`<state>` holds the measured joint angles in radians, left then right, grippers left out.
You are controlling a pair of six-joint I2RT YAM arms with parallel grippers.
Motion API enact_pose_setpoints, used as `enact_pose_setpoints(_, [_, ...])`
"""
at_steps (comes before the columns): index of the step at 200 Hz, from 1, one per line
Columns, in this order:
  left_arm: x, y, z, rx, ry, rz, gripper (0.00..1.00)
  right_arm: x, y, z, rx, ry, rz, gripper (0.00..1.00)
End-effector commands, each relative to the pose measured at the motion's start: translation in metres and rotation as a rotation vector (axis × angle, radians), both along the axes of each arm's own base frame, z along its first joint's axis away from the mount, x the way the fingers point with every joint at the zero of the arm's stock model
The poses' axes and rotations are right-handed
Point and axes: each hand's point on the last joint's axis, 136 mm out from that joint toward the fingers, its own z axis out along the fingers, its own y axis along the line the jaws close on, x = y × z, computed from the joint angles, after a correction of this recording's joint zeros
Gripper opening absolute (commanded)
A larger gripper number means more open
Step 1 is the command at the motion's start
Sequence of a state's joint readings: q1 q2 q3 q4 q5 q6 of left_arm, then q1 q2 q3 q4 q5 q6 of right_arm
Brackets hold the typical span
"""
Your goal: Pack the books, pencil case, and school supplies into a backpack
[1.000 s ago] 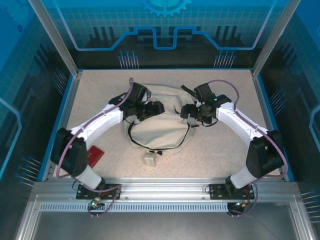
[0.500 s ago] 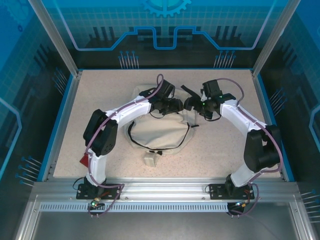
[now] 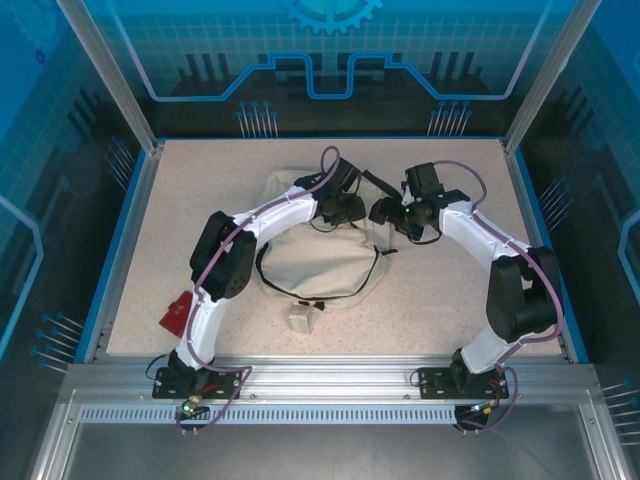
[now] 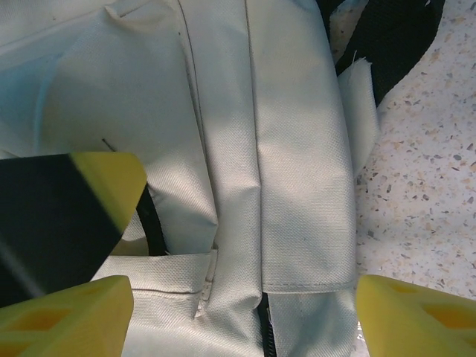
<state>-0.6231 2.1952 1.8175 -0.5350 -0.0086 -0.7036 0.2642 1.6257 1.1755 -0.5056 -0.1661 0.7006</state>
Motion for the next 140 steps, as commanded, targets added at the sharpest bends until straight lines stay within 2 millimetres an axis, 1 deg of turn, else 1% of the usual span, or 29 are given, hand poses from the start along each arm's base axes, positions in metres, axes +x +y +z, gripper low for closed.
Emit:
enact_pose_setpoints(1, [-0.010,0.009,-0.016,0.098,0.053,-0.003,0.40,-0.002,-0.003,-0.009,0.016,0.029,-0.012,0.78])
enact_pose_setpoints(14, [-0.013,0.009,-0.017,0.115,0.067,-0.012,0.42,-0.003,-0.003,-0.010,0.015,0.031,-0.014,0.78])
enact_pose_setpoints(48, [-0.027,0.017,-0.012,0.180,0.097,-0.010,0.54,-0.006,-0.007,-0.011,0.000,0.034,-0.023,0.78])
enact_pose_setpoints(71, [-0.037,0.021,-0.006,0.217,0.098,-0.012,0.55,-0.008,-0.008,-0.011,-0.003,0.038,-0.026,0.78])
enact_pose_setpoints(90, [-0.041,0.017,-0.008,0.195,0.129,-0.017,0.52,-0.011,-0.009,-0.013,0.000,0.047,-0.035,0.77])
enact_pose_setpoints(115, [-0.045,0.011,-0.020,0.192,0.166,-0.033,0.43,-0.015,-0.011,-0.014,-0.002,0.053,-0.055,0.77])
enact_pose_setpoints(125, [-0.047,0.008,-0.023,0.203,0.182,-0.041,0.39,-0.016,-0.012,-0.015,-0.004,0.053,-0.060,0.76])
enact_pose_setpoints(140, [-0.052,0.007,-0.030,0.243,0.203,-0.066,0.36,-0.018,-0.014,-0.016,-0.007,0.059,-0.067,0.76])
